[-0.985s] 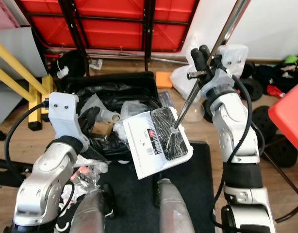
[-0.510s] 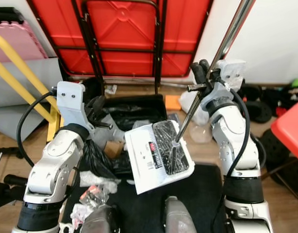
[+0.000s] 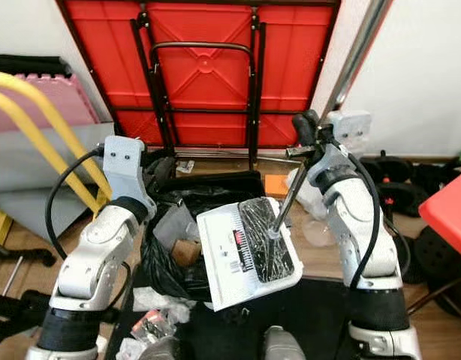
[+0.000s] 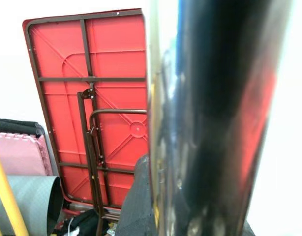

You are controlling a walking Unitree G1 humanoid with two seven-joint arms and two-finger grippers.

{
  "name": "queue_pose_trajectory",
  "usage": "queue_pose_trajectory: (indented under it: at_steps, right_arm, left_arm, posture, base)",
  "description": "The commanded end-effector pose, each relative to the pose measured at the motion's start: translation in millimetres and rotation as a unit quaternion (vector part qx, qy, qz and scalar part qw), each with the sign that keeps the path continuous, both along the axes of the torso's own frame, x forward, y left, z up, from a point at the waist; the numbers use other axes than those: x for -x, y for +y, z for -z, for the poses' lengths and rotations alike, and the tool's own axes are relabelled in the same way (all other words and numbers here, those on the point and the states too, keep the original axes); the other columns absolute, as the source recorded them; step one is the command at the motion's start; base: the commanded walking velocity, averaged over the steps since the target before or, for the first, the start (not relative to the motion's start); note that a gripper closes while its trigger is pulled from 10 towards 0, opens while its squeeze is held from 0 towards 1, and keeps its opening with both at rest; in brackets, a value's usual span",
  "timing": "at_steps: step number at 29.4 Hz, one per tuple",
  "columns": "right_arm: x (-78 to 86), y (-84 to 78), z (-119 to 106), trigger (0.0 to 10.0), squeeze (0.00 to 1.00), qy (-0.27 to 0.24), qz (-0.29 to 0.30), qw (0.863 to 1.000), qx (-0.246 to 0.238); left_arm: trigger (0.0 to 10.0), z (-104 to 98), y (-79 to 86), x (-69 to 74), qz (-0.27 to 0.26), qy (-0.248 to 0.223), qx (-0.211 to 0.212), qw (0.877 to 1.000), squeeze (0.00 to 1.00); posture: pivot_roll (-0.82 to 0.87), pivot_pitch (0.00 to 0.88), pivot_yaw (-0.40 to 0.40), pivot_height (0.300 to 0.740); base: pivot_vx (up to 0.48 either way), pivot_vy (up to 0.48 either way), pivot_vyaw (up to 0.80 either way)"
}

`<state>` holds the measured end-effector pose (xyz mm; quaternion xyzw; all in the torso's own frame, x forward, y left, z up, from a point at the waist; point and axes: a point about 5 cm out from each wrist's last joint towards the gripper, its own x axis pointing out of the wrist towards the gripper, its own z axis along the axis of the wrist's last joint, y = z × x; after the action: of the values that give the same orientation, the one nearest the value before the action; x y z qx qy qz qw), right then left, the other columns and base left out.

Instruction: Sweep floor

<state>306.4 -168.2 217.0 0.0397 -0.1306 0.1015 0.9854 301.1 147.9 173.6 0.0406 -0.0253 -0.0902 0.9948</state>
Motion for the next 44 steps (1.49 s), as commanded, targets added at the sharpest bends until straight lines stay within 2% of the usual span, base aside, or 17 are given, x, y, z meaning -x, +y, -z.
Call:
queue_pose_trajectory:
  at_steps: [1,6,30,39,44]
  right_arm:
    - [5.2,-1.0,-12,10.0,0.00,-0.030,0.003,1.000,-0.003]
    - [5.7,-0.9,-11,10.0,0.00,-0.028,0.002,1.000,-0.003]
    - [5.0,1.1,-10,10.0,0.00,-0.022,0.000,1.000,-0.003]
    - [12.5,5.9,9,10.0,0.00,0.008,-0.007,1.000,0.005]
    - [14.2,8.1,12,10.0,0.00,0.012,-0.009,1.000,0.005]
  left_arm:
    - [10.0,6,-6.4,1.3,0.050,0.013,-0.006,0.999,0.00]
    - [10.0,4,-7.4,1.2,0.048,0.003,0.009,0.999,0.00]
    - [10.0,8,-5.6,0.0,0.044,0.001,0.002,0.999,0.00]
    - [10.0,18,-4.1,4.8,0.030,0.021,-0.025,0.999,0.00]
    - [10.0,21,-1.7,5.7,0.027,0.025,-0.028,0.999,0.00]
  posture:
    - [-0.17,0.078,-0.077,0.740]
    - [-0.16,0.078,-0.084,0.740]
    - [-0.17,0.087,-0.090,0.740]
    - [-0.16,0.093,-0.089,0.740]
    - [-0.16,0.096,-0.088,0.740]
  base:
    - [0.480,0.000,0.00]
    - [0.288,0.000,0.00]
    - [0.040,0.000,0.00]
    - [0.000,0.000,0.00]
    - [0.000,0.000,0.00]
